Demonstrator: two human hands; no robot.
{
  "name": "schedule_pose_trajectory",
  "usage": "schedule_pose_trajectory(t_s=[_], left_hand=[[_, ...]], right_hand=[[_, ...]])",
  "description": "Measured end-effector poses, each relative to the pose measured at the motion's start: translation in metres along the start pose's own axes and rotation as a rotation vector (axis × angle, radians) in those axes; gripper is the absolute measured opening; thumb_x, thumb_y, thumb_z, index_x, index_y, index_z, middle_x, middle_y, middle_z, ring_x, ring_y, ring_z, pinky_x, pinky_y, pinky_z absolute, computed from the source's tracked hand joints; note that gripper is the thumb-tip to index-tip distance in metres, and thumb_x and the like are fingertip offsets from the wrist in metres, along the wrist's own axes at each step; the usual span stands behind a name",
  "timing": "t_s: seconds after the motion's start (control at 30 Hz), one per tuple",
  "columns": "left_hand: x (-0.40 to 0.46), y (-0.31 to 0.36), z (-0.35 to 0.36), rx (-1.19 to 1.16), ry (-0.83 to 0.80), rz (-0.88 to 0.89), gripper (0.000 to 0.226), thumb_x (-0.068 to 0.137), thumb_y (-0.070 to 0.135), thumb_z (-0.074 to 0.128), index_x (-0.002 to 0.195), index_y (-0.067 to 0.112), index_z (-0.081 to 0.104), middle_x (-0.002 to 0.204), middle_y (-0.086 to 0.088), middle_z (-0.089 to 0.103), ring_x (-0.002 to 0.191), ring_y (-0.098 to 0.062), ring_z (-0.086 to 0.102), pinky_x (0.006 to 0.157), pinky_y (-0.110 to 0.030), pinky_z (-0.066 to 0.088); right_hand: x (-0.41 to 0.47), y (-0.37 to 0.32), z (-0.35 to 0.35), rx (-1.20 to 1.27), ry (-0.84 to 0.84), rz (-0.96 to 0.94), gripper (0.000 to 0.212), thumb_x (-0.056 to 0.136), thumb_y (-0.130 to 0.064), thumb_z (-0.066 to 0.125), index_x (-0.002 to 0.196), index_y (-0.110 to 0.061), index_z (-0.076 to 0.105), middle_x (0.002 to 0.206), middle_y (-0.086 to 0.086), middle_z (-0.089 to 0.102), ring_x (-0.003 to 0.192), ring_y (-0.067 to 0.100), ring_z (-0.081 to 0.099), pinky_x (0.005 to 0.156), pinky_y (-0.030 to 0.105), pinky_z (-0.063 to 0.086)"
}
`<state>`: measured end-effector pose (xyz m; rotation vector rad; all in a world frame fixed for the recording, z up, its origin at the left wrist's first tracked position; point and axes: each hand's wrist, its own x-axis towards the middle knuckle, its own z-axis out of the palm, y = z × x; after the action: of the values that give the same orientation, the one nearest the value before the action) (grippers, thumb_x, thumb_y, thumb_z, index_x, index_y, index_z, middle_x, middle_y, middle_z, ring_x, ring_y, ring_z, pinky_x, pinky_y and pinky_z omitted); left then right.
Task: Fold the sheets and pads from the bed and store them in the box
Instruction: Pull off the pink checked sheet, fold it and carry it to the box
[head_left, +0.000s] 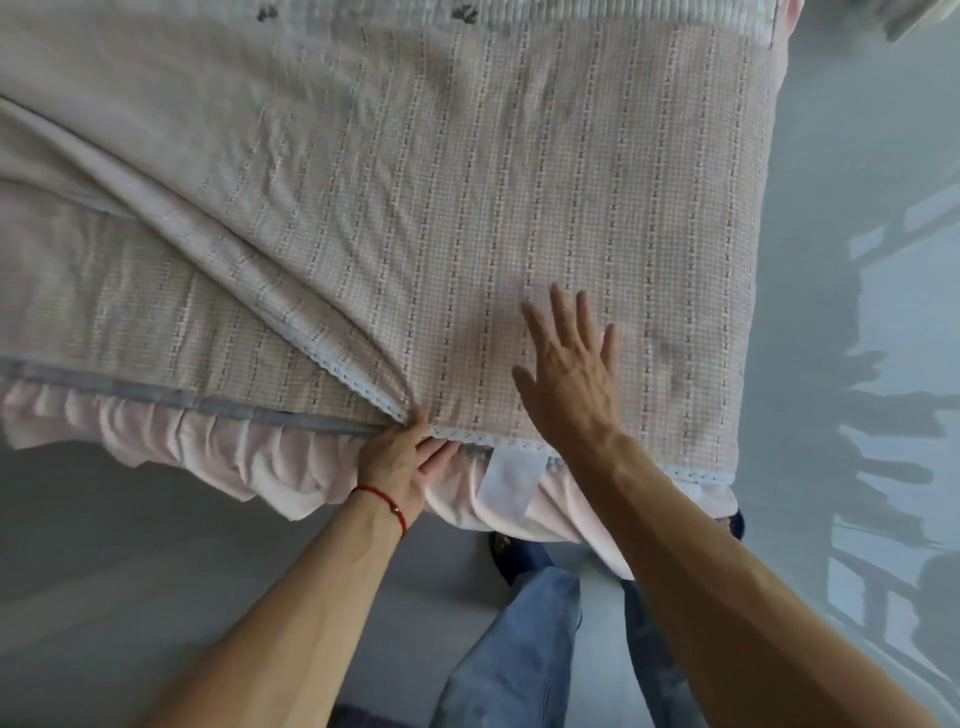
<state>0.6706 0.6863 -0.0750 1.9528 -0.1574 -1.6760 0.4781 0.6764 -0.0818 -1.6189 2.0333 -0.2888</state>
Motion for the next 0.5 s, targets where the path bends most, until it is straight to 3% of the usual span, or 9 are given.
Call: schedule_pose_trajectory(t_s=[0.1, 0.2, 0.27, 0.33, 0.4, 0.5], left_hand=[[0.007, 0.027, 0.001, 0.077, -0.029, -0.053, 0.019, 0.097, 0.014, 0.066, 0.111, 0.001, 0.064, 0.116, -0.019, 0.067, 0.101, -0.027, 0.067, 0.089, -0.040, 0.058], [0.029, 0.069, -0.003, 0.006, 0.030, -0.007, 0.020, 0.094, 0.025, 0.070, 0.105, 0.012, 0.061, 0.113, -0.013, 0.065, 0.100, -0.023, 0.063, 0.089, -0.039, 0.054], [0.047, 0.087, -0.009, -0.061, 0.111, 0.024, 0.028, 0.091, 0.026, 0.075, 0.110, 0.011, 0.062, 0.119, -0.014, 0.067, 0.100, -0.025, 0.066, 0.075, -0.039, 0.057], [0.045, 0.082, -0.021, -0.063, 0.176, 0.079, 0.036, 0.088, 0.026, 0.079, 0.117, 0.010, 0.064, 0.116, -0.012, 0.071, 0.102, -0.025, 0.070, 0.064, -0.034, 0.060], [0.034, 0.063, -0.037, -0.078, 0.192, 0.096, 0.033, 0.091, 0.023, 0.076, 0.118, 0.008, 0.064, 0.110, -0.011, 0.073, 0.098, -0.026, 0.072, 0.062, -0.031, 0.062], [0.036, 0.049, -0.052, -0.073, 0.138, -0.014, 0.020, 0.097, 0.017, 0.069, 0.107, 0.001, 0.066, 0.105, -0.016, 0.072, 0.086, -0.030, 0.072, 0.063, -0.033, 0.064]], right_hand=[[0.015, -0.019, 0.016, -0.012, -0.178, -0.090, 0.096, 0.095, -0.049, 0.065, 0.164, -0.032, 0.001, 0.171, 0.004, -0.015, 0.156, 0.034, -0.018, 0.123, 0.065, -0.005], [0.023, -0.016, 0.037, -0.047, -0.276, -0.032, 0.109, 0.089, -0.047, 0.074, 0.163, -0.037, -0.005, 0.171, 0.001, -0.018, 0.156, 0.032, -0.021, 0.121, 0.068, -0.009], [0.029, -0.015, 0.043, -0.080, -0.305, 0.003, 0.111, 0.088, -0.045, 0.075, 0.162, -0.038, -0.007, 0.170, 0.001, -0.021, 0.155, 0.032, -0.023, 0.119, 0.067, -0.012], [0.035, -0.020, 0.046, -0.112, -0.338, 0.038, 0.111, 0.088, -0.042, 0.077, 0.162, -0.038, -0.007, 0.170, 0.001, -0.023, 0.155, 0.032, -0.023, 0.119, 0.068, -0.011], [0.039, -0.025, 0.048, -0.151, -0.337, 0.068, 0.111, 0.087, -0.037, 0.079, 0.161, -0.039, -0.005, 0.170, 0.001, -0.022, 0.156, 0.033, -0.021, 0.120, 0.071, -0.006], [0.044, -0.033, 0.050, -0.211, -0.346, 0.104, 0.108, 0.085, -0.039, 0.079, 0.161, -0.037, 0.001, 0.170, 0.003, -0.017, 0.156, 0.034, -0.016, 0.119, 0.072, -0.001]])
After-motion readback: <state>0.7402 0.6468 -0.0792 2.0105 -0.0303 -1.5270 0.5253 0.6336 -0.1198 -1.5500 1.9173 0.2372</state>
